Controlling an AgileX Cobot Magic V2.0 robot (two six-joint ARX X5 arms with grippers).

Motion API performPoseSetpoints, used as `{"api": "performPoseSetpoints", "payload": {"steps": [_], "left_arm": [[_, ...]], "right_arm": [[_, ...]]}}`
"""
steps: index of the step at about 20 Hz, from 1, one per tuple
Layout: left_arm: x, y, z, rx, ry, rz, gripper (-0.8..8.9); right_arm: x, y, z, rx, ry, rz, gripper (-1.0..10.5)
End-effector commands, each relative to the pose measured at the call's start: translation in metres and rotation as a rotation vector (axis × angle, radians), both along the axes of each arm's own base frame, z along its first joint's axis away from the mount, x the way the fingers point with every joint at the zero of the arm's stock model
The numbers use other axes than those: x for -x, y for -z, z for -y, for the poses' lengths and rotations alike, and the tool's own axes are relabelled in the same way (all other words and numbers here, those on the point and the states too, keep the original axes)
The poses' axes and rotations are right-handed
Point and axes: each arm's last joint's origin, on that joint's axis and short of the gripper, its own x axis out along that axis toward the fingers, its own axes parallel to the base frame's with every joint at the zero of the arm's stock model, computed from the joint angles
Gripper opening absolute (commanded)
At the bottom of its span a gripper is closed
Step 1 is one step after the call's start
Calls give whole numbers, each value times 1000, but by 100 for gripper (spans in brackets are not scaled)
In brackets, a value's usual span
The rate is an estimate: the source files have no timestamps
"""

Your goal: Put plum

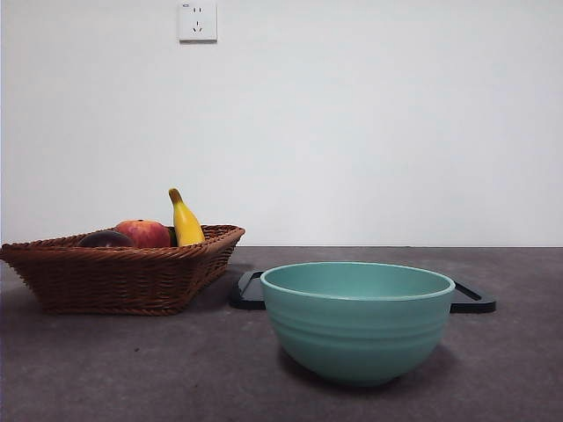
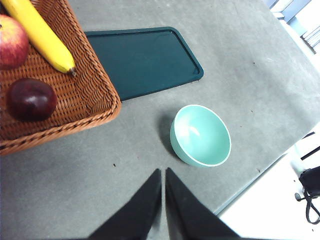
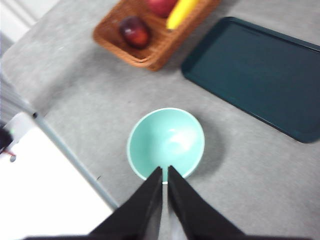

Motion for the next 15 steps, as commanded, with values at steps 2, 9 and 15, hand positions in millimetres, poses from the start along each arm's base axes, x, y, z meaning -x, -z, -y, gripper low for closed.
{"api": "performPoseSetpoints", "payload": {"steps": [2,9,15], "left_arm": [[-1,-7,0,-6,15,45,12],[-1,-7,0,-7,14,46,412],[-1,-8,0,-9,10,52,500]], "right_arm": [[-1,-5,-1,0,-21,29,6],[-1,-5,-1,-3,-15,23,360],[-1,-5,-1,-4,-15,23,424]]}}
